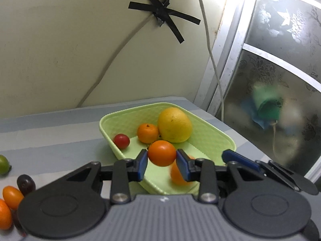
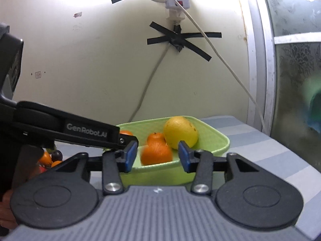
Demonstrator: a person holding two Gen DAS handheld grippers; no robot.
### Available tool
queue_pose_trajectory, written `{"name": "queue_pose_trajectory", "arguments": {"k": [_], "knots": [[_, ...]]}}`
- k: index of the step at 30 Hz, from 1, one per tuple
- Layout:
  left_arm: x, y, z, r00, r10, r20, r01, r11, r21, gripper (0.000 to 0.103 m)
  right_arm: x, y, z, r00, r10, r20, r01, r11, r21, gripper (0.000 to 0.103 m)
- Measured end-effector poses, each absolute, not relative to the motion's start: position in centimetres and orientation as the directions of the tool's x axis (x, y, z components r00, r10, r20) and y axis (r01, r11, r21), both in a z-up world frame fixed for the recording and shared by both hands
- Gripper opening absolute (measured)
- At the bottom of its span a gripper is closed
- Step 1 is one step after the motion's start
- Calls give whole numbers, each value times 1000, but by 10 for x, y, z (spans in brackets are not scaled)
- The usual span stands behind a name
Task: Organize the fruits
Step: 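Place both mandarins into the green basket and open both tools, then grasp a mandarin with the left tool while the right tool grasps an orange cherry tomato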
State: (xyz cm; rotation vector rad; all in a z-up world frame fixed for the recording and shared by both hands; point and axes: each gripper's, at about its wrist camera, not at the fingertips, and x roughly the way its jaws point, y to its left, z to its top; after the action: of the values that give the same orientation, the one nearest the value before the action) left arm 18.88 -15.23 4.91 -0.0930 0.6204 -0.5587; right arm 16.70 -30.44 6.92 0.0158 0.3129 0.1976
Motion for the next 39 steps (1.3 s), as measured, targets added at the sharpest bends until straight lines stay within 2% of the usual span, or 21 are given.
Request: {"name": "queue_pose_trajectory", "arguments": {"k": [3, 9, 14, 17, 20, 21, 23, 25, 28, 34, 39], "knots": [[186, -148, 52, 679, -524, -515, 464, 849, -252, 38, 165, -308, 70, 937, 196, -290, -186, 981, 62, 58], [164, -107, 75, 739, -511, -440, 449, 859, -245, 38, 168, -325, 71, 944, 177, -277, -140, 979, 147, 58], [137, -20, 81, 834, -391, -389, 311, 916, -255, 39, 168, -343, 69, 946, 149, -287, -78, 967, 244, 58], [120, 41, 67, 878, -235, -418, 150, 962, -226, 39, 167, -347, 68, 950, 125, -285, -49, 964, 261, 57], [108, 91, 42, 869, -77, -488, -25, 980, -198, 38, 163, -343, 68, 960, 85, -267, -19, 970, 240, 55], [104, 107, 33, 859, -55, -509, -65, 974, -216, 38, 163, -340, 69, 963, 70, -259, -10, 974, 225, 49], [99, 124, 19, 849, -49, -526, -104, 961, -256, 38, 158, -331, 71, 972, 20, -235, 21, 985, 170, 48], [98, 136, 15, 847, -97, -523, -104, 935, -340, 37, 149, -316, 75, 980, -2, -201, 27, 992, 120, 44], [93, 135, 16, 862, -106, -495, -80, 937, -340, 37, 140, -287, 82, 970, 107, -217, -82, 989, 120, 44], [86, 128, 19, 875, -143, -462, -19, 944, -328, 37, 154, -211, 85, 828, 412, -380, -389, 911, 138, 44], [88, 134, 17, 865, -171, -471, -19, 928, -372, 37, 171, -156, 79, 753, 465, -466, -492, 868, 71, 42]]}}
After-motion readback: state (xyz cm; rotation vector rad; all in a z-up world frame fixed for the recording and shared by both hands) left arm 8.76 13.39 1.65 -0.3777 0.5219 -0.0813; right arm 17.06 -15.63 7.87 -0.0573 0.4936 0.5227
